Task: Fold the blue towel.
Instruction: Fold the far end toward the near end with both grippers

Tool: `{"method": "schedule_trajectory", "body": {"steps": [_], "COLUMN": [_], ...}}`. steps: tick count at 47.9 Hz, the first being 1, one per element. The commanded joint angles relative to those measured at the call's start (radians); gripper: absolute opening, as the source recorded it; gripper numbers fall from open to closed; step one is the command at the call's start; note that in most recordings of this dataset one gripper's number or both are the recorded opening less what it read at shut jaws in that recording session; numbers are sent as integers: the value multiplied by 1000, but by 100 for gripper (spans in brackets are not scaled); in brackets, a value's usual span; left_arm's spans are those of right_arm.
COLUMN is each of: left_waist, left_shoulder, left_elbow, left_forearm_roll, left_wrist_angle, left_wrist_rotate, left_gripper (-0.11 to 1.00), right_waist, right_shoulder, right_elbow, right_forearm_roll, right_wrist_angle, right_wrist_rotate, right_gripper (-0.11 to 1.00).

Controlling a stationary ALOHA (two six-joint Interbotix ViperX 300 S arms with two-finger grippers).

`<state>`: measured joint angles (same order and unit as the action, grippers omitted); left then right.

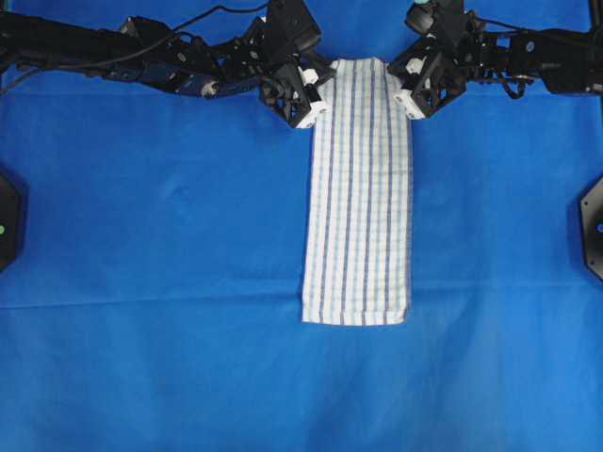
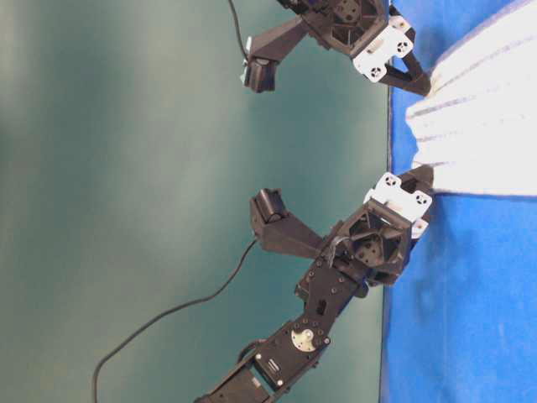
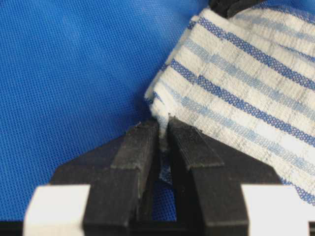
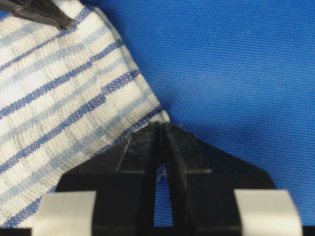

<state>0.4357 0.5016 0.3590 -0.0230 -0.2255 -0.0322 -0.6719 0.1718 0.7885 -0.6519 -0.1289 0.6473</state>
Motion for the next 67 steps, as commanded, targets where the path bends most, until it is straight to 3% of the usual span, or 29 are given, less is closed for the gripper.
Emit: {"method": "schedule_trajectory", "body": {"steps": [1,26,42,55,67], "left_waist": [-5,72,54,-9,-120], "left_shoulder": [-20,-83,-137,-224,-298], "left_elbow": [2,-35,-12,75,198], "left_forearm_roll": [0,0,0,0,0], "left_wrist_angle": [12,12,26,25,21], "left_wrist_rotate": [2,43,44,44,38], "left_gripper": [4,4,4,4,4], "right_waist": [-6,-52,-46,38,201], "right_shoulder": [-5,-69,-123,-282,-403], "right_elbow": [2,-48,-35,43,126], "right_forearm_roll": [-3,-3,-2,11,57], "right_wrist_angle": [11,49,55,83,126], "right_wrist_rotate": [-2,-21,-28,-14,5], "right_gripper": [6,6,6,6,6]}}
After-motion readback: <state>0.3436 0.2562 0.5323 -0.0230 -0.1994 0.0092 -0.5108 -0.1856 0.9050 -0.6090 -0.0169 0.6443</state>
